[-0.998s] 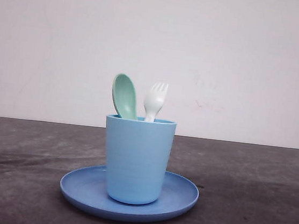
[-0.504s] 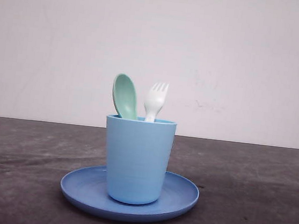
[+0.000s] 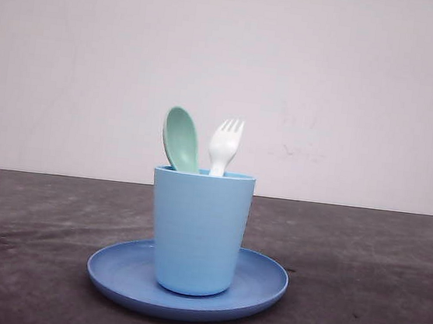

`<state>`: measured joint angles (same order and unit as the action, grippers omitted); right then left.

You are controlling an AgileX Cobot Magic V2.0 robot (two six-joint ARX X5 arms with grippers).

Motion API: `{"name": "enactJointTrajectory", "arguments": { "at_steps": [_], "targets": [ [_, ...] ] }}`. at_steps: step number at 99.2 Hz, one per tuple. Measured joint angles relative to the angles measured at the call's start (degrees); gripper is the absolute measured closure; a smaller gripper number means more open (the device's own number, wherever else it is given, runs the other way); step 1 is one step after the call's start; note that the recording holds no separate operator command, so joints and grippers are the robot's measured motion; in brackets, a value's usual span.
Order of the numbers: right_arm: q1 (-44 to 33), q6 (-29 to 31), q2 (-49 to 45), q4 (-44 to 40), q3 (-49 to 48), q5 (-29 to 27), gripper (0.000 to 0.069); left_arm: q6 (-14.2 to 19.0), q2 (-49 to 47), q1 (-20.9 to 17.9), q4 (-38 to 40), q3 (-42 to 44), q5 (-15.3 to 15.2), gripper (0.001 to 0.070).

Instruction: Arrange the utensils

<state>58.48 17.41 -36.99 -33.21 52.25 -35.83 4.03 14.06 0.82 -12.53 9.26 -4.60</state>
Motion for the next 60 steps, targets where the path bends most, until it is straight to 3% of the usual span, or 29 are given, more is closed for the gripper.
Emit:
{"name": "enactJointTrajectory", "arguments": {
  "at_steps": [19,60],
  "targets": [
    [0.0,0.0,0.0,0.0,0.0,0.0,0.0687,-0.2,-8.3,-0.3,0.0,-6.7,0.0,0.0685],
    [0.0,0.0,0.0,0.0,0.0,0.0,0.0687,-2.0,-13.9,-0.3,1.2,-7.0,0.2,0.0685]
  ]
}}
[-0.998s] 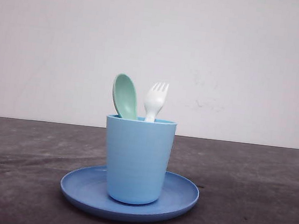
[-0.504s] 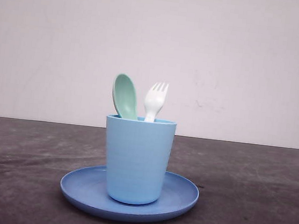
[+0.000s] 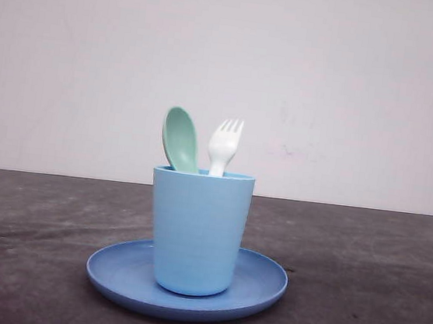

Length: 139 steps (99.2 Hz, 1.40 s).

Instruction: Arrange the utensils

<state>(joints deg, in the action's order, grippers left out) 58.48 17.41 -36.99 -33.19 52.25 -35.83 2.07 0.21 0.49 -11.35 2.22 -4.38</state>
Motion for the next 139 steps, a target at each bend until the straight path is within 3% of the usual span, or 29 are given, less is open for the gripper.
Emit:
{"name": "enactJointTrajectory", "arguments": {
  "at_steps": [87,99,124,139],
  "targets": [
    [0.0,0.0,0.0,0.0,0.0,0.0,0.0687,-0.2,0.0,0.0,0.0,0.0,0.0,0.0685],
    [0.0,-1.2,0.0,0.2,0.0,-2.0,0.0687,-0.2,0.0,0.0,0.0,0.0,0.0,0.0685],
    [-8.9,-11.3,-0.3,7.2,0.0,-3.2,0.0687,-0.2,0.0,0.0,0.0,0.0,0.0,0.0685],
    [-20.7,-20.3,-0.9,14.3,0.0,4.5,0.0687,-0.2,0.0,0.0,0.0,0.0,0.0,0.0685]
  ]
}}
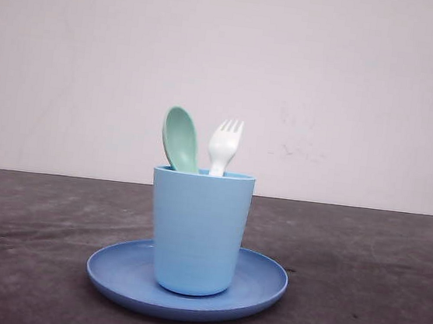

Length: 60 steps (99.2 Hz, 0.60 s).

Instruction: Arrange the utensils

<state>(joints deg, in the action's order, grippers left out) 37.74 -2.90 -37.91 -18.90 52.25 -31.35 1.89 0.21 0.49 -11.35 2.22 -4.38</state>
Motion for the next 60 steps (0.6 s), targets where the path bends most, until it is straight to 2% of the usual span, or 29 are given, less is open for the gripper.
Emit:
{"name": "enactJointTrajectory", "arguments": {
  "at_steps": [14,30,40,60],
  "targets": [
    [-14.4,-5.7,-0.3,3.7,0.0,14.5,0.0687,0.0,0.0,0.0,0.0,0.0,0.0,0.0685],
    [-28.2,-6.8,-0.3,3.8,-0.6,26.5,0.0687,0.0,0.0,0.0,0.0,0.0,0.0,0.0685],
    [-33.6,-6.5,0.0,3.7,-2.1,29.9,0.0687,0.0,0.0,0.0,0.0,0.0,0.0,0.0685],
    [-39.2,-3.0,3.9,3.7,-9.8,30.0,0.0687,0.0,0.0,0.0,0.0,0.0,0.0,0.0685]
  ]
}}
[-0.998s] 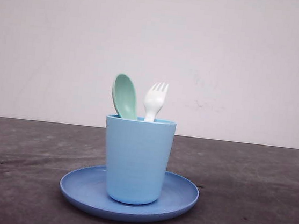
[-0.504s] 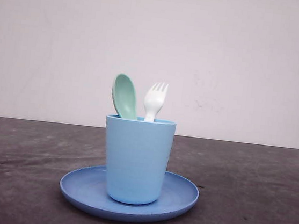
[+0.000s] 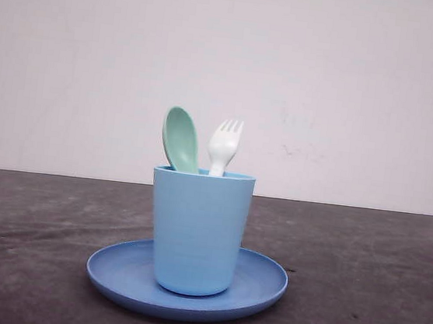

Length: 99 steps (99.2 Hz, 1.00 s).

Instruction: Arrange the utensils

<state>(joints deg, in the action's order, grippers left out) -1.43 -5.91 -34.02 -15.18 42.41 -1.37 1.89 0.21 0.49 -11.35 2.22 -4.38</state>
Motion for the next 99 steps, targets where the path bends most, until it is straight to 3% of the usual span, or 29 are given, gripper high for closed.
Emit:
{"name": "enactJointTrajectory", "arguments": {
  "at_steps": [32,53,72,99],
  "targets": [
    [-1.4,7.5,14.9,6.7,-23.5,-0.1,0.0687,0.0,0.0,0.0,0.0,0.0,0.0,0.0685],
    [-2.4,9.0,26.6,7.0,-36.0,-0.1,0.0687,0.0,0.0,0.0,0.0,0.0,0.0,0.0685],
    [-2.4,9.2,31.8,6.8,-41.5,-0.1,0.0687,0.0,0.0,0.0,0.0,0.0,0.0,0.0685],
    [-3.1,8.0,33.8,5.2,-41.5,-0.1,0.0687,0.0,0.0,0.0,0.0,0.0,0.0,0.0685]
  ]
}}
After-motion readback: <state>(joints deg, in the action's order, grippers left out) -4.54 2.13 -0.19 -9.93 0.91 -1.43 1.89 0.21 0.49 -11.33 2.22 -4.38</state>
